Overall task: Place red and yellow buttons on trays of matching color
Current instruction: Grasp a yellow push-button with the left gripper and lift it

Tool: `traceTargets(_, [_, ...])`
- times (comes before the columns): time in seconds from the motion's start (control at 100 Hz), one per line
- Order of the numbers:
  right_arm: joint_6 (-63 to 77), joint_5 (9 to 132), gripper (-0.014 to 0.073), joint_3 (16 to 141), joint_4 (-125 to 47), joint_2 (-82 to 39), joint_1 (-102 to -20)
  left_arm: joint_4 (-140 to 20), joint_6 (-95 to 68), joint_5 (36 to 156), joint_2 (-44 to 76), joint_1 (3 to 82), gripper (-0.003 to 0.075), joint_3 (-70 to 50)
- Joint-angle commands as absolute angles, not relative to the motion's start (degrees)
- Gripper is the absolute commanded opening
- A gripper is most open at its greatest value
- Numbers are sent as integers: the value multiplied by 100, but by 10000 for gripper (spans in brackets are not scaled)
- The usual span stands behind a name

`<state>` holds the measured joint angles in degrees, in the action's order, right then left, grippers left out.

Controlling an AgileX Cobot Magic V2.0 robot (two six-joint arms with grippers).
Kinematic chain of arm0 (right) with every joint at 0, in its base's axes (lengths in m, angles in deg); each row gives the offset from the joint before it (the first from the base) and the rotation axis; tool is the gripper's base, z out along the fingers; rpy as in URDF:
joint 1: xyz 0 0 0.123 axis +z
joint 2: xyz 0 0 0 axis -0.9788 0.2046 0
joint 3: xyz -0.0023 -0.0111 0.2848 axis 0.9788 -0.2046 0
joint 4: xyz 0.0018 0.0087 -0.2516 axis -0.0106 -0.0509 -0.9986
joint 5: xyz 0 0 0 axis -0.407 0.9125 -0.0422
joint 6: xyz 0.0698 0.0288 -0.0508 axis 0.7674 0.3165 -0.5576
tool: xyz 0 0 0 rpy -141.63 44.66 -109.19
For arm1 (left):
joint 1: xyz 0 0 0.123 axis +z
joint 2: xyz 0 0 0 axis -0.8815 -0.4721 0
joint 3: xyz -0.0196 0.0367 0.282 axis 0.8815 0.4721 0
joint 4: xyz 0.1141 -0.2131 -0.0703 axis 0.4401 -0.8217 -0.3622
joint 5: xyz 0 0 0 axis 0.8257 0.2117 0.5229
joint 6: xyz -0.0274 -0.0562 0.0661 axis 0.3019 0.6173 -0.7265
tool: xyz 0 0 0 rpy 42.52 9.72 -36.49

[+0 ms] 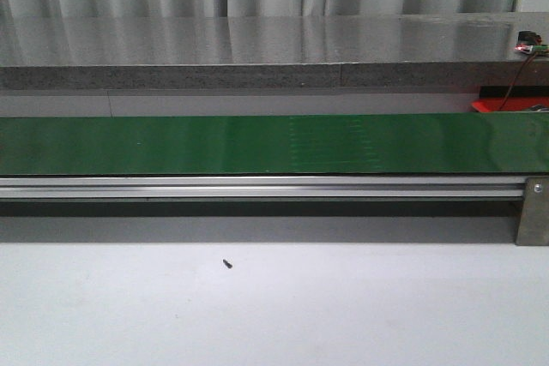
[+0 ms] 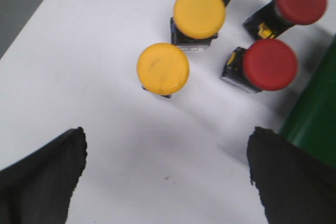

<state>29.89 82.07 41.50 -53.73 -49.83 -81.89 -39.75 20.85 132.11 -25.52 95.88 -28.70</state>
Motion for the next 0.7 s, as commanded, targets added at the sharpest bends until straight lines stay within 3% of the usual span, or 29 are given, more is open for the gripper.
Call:
traceTargets(0.0, [2990, 7799, -67, 4293, -5419, -4973, -8220, -3951, 2066, 12846, -2506, 9600, 608, -3040])
traceTargets(0.57, [2990, 7799, -67, 4293, -5419, -4973, -8220, -3856, 2066, 11781, -3524, 9600, 606, -3340])
traceTargets(0.69, [2990, 7799, -67, 4293, -5419, -4973, -8220, -3856, 2066, 11671, -3626, 9600, 533, -3340])
